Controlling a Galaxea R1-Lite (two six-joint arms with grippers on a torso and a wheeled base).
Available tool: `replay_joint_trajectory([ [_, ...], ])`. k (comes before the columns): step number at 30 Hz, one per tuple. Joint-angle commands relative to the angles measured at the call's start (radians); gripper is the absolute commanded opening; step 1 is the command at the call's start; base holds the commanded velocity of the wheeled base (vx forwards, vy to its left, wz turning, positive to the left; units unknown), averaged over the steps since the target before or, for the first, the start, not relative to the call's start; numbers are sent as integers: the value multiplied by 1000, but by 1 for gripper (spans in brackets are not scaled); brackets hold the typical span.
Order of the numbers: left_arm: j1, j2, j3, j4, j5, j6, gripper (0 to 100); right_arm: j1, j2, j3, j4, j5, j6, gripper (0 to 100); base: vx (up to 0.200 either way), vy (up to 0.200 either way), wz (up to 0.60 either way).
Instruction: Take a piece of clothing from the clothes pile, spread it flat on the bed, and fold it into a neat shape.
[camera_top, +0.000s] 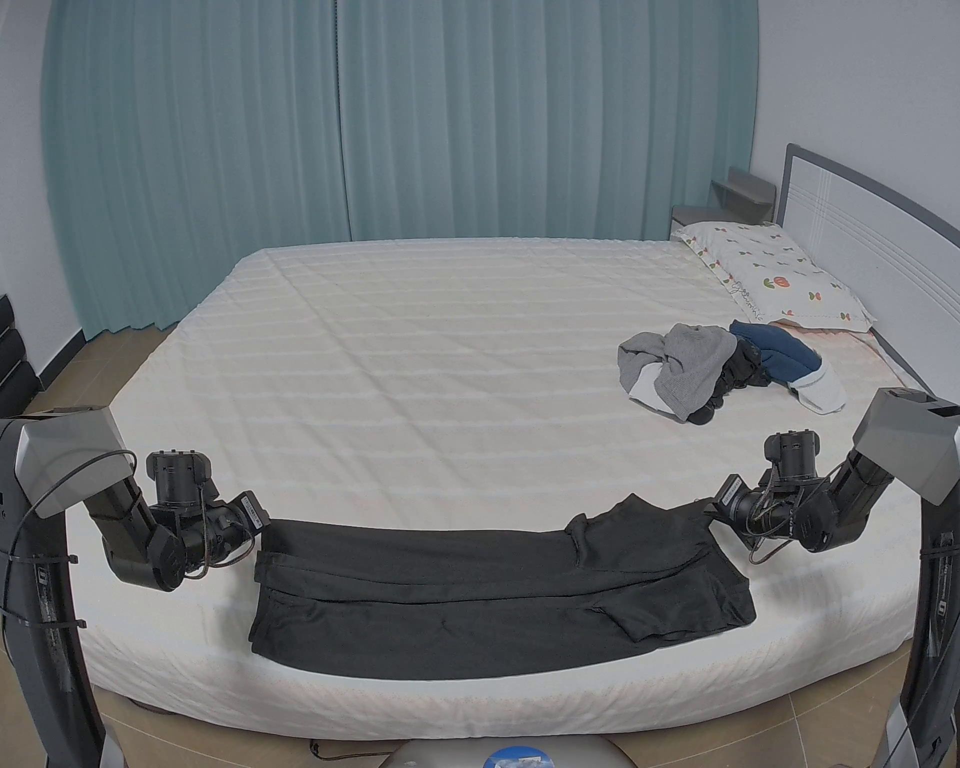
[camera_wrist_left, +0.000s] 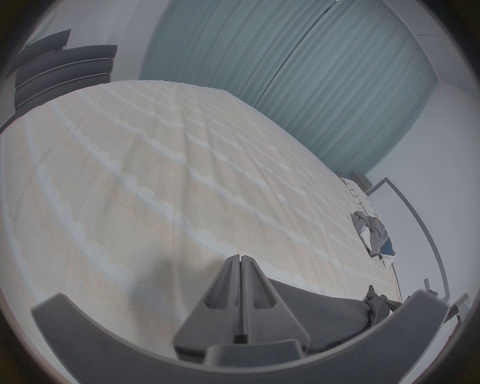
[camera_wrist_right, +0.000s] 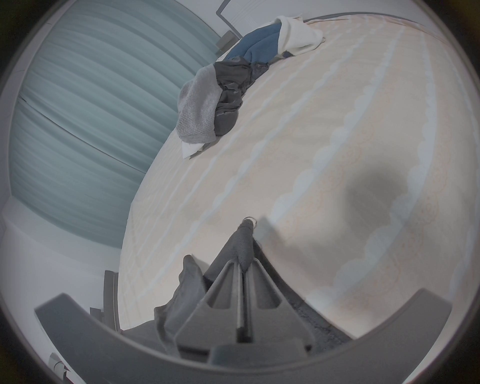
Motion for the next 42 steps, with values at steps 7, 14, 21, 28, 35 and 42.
replay_joint_trajectory([
  [7,4,-3,1,0,0,-20,0,-9,6,29,-1,3,-2,0,0,0,0],
  [14,3,2,2,1,-1,-22,0,-3,3,63,-35,3,-19,100,0,0,0],
  [21,3,8,4,3,-3,-25,0,-10,-102,177,-193,37,-82,100,0,0,0],
  [28,1,3,19,3,-5,-23,0,10,-193,215,-186,74,-151,100,0,0,0],
  [35,4,0,18,1,-6,-27,100,86,-178,215,-139,97,-237,100,0,0,0],
  [42,12,5,2,1,-6,-62,100,105,-106,172,-104,103,-354,100,0,0,0],
])
